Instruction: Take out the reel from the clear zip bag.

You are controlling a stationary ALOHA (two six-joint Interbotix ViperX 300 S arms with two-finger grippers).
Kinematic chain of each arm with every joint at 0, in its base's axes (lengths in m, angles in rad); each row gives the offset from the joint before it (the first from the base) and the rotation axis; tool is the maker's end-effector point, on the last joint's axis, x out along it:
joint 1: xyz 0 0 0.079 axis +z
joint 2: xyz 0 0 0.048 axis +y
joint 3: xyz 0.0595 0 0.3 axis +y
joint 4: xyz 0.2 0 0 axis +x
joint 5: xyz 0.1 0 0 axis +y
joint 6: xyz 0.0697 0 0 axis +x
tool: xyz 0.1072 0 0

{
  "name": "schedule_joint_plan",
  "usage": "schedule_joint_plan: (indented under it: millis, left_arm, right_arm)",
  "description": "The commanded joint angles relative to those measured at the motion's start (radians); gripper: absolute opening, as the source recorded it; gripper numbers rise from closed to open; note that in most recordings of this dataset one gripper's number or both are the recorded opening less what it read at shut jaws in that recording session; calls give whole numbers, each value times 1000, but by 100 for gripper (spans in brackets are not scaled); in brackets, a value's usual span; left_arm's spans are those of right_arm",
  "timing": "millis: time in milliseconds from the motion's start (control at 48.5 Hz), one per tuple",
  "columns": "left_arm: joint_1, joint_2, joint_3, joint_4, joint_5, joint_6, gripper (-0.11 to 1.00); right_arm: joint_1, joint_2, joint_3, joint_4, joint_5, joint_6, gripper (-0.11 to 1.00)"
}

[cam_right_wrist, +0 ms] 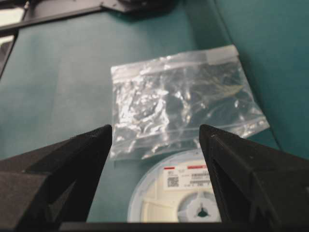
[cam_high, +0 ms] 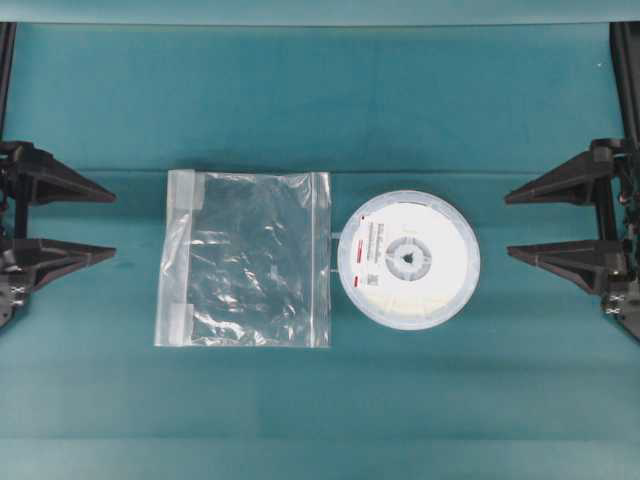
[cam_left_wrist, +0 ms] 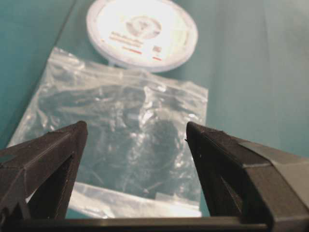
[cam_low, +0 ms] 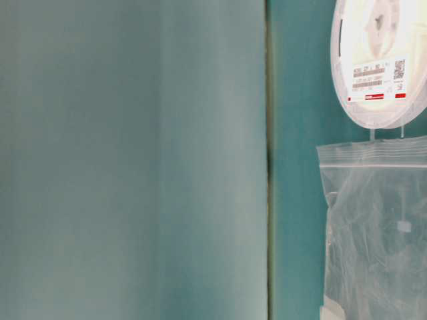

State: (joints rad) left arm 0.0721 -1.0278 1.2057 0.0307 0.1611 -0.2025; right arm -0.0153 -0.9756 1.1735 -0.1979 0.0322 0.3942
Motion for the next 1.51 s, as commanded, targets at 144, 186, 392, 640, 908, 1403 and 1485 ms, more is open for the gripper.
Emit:
schedule_joint_plan:
  millis: [144,186,392,640,908,1403,1485]
  left_arm:
    - [-2,2,-26,3,-6,3,90]
    - [-2,2,-26,3,-6,3,90]
    - [-2,-3,-26,3,-5,3,90]
    - [-2,-3,-29,3,-8,3,90]
    - [-2,-17,-37,3,-8,5,90]
    - [-2,-25,-40,3,-8,5,90]
    - [-2,-26,-40,3,-9,5,90]
  right_arm:
    - [2,2,-25,-3,-12,-12,91]
    - [3,2,-25,-3,-12,-12,91]
    - [2,2,-25,-3,-11,-12,91]
    - [2,-6,-25,-3,-31,-12,91]
    - [2,-23,-28,-3,-28,-12,91]
    - [2,-26,-29,-3,-28,-12,91]
    - [2,-26,-29,-3,-28,-12,91]
